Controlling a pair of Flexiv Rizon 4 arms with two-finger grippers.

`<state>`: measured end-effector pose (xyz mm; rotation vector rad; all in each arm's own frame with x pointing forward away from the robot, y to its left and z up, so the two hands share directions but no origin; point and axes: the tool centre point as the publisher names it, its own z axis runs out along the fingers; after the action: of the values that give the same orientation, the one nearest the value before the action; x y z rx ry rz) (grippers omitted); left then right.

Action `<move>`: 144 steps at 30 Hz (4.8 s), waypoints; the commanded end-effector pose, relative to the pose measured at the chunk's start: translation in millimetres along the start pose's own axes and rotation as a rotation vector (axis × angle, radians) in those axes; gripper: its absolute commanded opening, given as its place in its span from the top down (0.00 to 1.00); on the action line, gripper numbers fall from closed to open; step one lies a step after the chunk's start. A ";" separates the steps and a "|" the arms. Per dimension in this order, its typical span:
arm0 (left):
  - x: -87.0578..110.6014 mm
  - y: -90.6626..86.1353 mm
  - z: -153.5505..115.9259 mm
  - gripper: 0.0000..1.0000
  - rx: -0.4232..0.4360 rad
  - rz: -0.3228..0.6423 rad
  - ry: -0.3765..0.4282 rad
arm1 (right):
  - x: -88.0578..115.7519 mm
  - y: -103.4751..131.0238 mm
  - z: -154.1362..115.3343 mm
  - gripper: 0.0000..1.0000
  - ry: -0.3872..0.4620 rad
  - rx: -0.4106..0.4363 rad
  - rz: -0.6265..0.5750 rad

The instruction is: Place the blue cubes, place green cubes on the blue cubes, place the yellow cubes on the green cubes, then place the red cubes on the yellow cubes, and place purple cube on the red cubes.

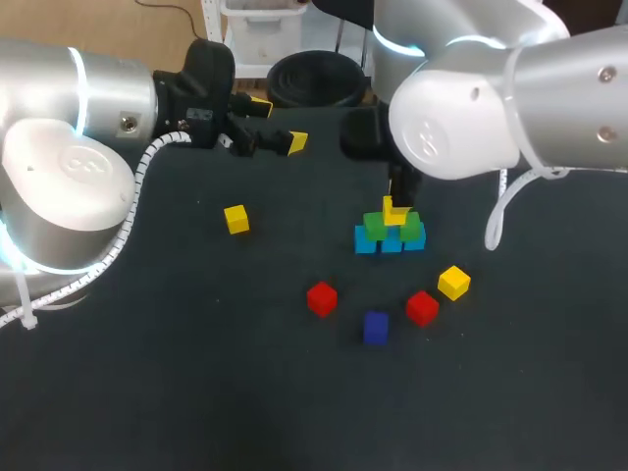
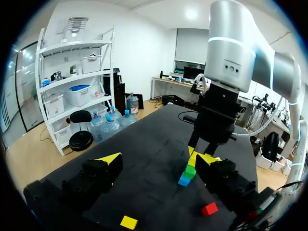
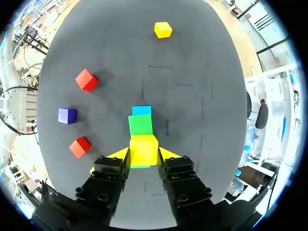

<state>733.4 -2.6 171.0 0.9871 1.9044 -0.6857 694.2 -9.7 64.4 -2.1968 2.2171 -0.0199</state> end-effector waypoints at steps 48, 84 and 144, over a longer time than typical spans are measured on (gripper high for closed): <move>1.5 0.5 0.2 0.00 0.001 0.002 -0.007 | 0.3 0.0 -1.1 0.00 0.002 -0.015 -0.003; 1.5 0.5 0.2 0.00 0.001 0.002 -0.007 | -1.8 -12.3 9.0 0.61 0.003 -0.014 -0.042; 1.5 0.5 0.2 0.00 0.001 0.002 -0.007 | 2.8 6.8 6.4 0.85 0.003 -0.042 -0.046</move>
<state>733.4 -2.7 171.0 0.9871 1.9044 -0.6857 686.2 -12.9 59.5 -2.2729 2.1859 0.0258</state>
